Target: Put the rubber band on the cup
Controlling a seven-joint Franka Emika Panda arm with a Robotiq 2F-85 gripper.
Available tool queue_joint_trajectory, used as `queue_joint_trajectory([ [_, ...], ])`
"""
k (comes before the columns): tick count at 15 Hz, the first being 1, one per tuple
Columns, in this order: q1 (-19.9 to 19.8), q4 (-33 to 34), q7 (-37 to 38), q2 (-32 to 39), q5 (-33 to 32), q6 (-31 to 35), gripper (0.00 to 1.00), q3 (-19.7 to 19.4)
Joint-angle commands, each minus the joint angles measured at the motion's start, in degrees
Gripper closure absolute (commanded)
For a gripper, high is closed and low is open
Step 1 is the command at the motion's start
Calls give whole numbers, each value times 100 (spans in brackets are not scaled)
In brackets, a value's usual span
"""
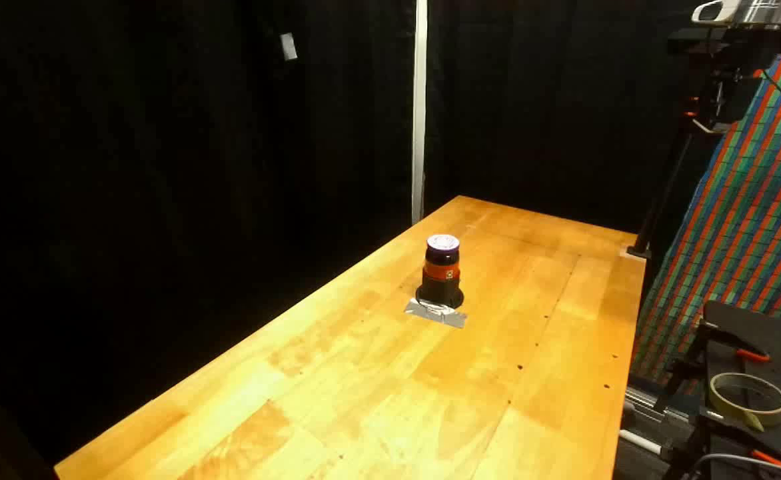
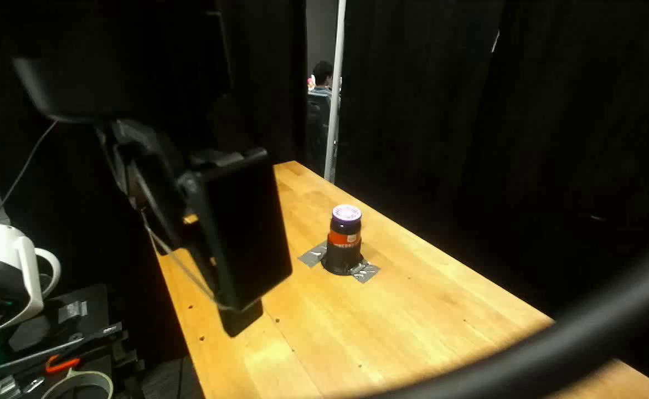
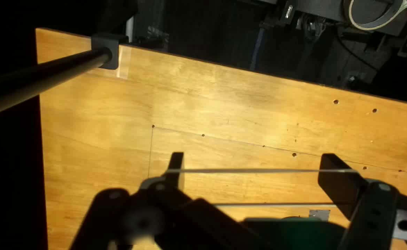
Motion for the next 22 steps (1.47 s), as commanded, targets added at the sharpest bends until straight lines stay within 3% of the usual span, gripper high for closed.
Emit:
queue_joint_trajectory([
  [1, -75, 35, -39, 16, 53, 14, 0, 65],
  [7, 39, 145, 34, 190, 136, 136, 0, 131],
  [11, 495, 544, 345, 1049, 774, 405, 0, 419],
  [14, 743, 1093, 936, 2026, 1244, 790, 0, 849],
  [18, 725, 2126, 1697, 3417, 1226, 827, 0, 1397],
  [21, 676, 3056, 1744, 4512, 1298, 847, 0, 1604],
  [22, 806, 3382, 1662, 4870, 1344, 832, 0, 1504],
])
